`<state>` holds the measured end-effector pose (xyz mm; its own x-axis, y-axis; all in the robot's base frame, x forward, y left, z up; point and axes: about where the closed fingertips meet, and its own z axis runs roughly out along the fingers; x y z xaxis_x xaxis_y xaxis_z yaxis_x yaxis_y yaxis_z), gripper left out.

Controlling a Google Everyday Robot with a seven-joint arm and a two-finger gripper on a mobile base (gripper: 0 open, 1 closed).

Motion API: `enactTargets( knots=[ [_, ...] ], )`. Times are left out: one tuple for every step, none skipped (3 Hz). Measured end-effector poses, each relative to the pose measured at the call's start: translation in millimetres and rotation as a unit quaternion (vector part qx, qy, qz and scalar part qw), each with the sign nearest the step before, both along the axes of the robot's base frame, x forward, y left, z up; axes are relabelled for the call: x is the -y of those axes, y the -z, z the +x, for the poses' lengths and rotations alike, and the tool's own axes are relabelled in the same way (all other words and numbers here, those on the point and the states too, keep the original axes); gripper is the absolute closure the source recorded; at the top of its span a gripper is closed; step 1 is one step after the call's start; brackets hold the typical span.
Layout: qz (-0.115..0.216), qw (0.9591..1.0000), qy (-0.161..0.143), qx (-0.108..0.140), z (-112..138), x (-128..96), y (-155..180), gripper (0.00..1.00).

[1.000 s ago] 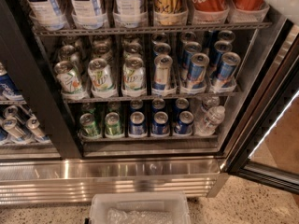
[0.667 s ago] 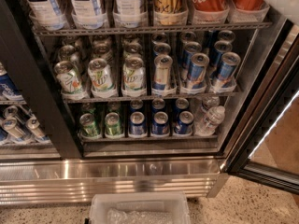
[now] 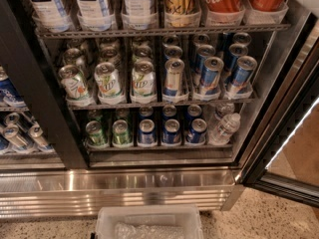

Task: Pick coke can from top shelf of fridge

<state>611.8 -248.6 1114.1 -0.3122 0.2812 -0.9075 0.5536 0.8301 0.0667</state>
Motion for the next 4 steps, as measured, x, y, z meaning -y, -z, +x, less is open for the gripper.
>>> enactTargets(
  knots=[
    [-0.001, 1.0, 0.006, -0.001, -12.0, 3.2, -16.5, 1.0],
    [-0.005, 1.0, 0.007, 0.002, -9.6, 5.5, -22.7, 1.0],
    [-0.005, 1.0, 0.007, 0.002, -9.6, 5.6, -22.8, 1.0],
    [-0.016, 0.9998, 0.008, 0.004, -17.0, 5.4, -25.3, 1.0]
  ],
)
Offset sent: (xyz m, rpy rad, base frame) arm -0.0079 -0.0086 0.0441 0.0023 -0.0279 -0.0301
